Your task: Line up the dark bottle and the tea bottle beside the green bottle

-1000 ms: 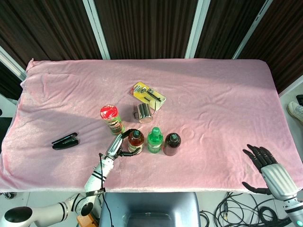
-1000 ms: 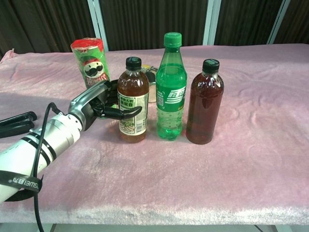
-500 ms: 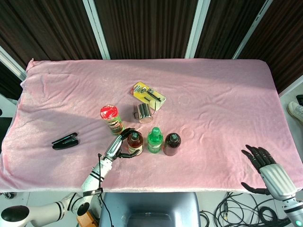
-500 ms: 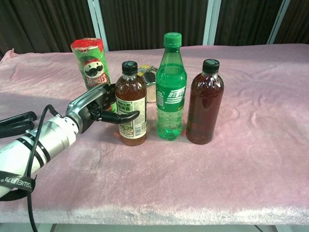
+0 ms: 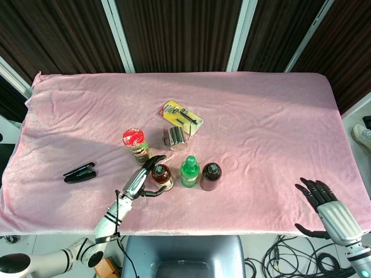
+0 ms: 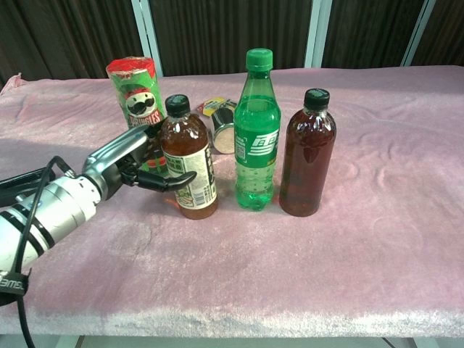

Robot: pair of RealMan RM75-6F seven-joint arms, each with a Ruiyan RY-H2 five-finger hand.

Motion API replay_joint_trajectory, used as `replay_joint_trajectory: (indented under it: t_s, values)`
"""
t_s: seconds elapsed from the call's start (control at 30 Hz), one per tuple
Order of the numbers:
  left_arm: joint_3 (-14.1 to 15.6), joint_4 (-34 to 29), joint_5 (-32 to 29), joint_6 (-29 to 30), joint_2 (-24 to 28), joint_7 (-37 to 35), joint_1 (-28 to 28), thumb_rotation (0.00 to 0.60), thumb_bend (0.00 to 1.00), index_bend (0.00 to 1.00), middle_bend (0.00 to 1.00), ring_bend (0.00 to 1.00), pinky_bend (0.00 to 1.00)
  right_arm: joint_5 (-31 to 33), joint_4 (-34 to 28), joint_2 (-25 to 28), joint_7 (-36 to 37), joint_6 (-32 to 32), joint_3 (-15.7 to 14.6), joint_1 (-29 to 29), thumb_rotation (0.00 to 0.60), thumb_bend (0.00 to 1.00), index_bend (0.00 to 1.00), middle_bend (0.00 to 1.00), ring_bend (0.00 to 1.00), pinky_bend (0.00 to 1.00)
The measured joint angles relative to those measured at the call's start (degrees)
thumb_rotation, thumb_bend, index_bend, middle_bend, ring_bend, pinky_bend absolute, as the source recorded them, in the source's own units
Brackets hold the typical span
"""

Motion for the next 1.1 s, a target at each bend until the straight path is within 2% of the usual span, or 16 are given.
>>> replay_joint_trajectory:
  t_s: [0.17,0.37,0.47,0.6,0.7,0.8,0.9,1.1]
  values:
    - [0.8,-2.15,1.16,4.64,4.08,2.62,2.22,0.6,0.32,0.0,0.0,0.0,0.0,-0.05,0.04,0.12,0.12,0.46,-0.04,-0.27,0.6,0.33,0.0,0.0,0.0,0.11]
    - [2.49,-5.11,3.76,11.64,12.27,5.13,6.34,0.6,0.32,0.0,0.0,0.0,0.0,0.44,0.04,-0.04,-0.37,1.45,0.31,-0.85,0.6,0.33,0.0,0.0,0.0,0.11]
    - [4.67,-6.87,5.44,15.94,17.92,7.77,9.81,0.6,0.32,0.0,0.0,0.0,0.0,1.6,-0.36,-0.21,-1.34,1.62,0.77,-1.21,0.6,0.33,0.0,0.0,0.0,0.11]
    - [8.97,-12.18,5.67,20.87,29.29,16.53,16.97,0.6,0.33,0.0,0.0,0.0,0.0,3.22,-1.14,-0.43,-2.71,2.49,1.63,-1.98,0.6,0.33,0.0,0.0,0.0,0.11]
    - [10.77,-16.66,4.29,25.45,34.53,25.64,22.77,0.6,0.33,0.0,0.0,0.0,0.0,4.79,-1.67,-0.88,-4.38,3.16,2.5,-2.57,0.6,0.33,0.0,0.0,0.0,0.11]
    - [12.25,-21.0,3.36,31.14,36.77,33.61,29.06,0.6,0.33,0.0,0.0,0.0,0.0,6.25,-2.17,-1.63,-7.05,3.89,3.45,-3.16,0.6,0.33,0.0,0.0,0.0,0.11]
    - [13.42,-23.55,3.27,34.06,38.08,37.46,32.64,0.6,0.33,0.0,0.0,0.0,0.0,7.8,-2.62,-2.54,-10.09,4.59,4.47,-3.76,0.6,0.33,0.0,0.0,0.0,0.11]
    - [14.33,-25.11,4.66,31.01,39.43,39.21,32.9,0.6,0.33,0.0,0.0,0.0,0.0,9.11,-3.26,-3.68,-12.75,4.93,5.6,-4.35,0.6,0.33,0.0,0.0,0.0,0.11]
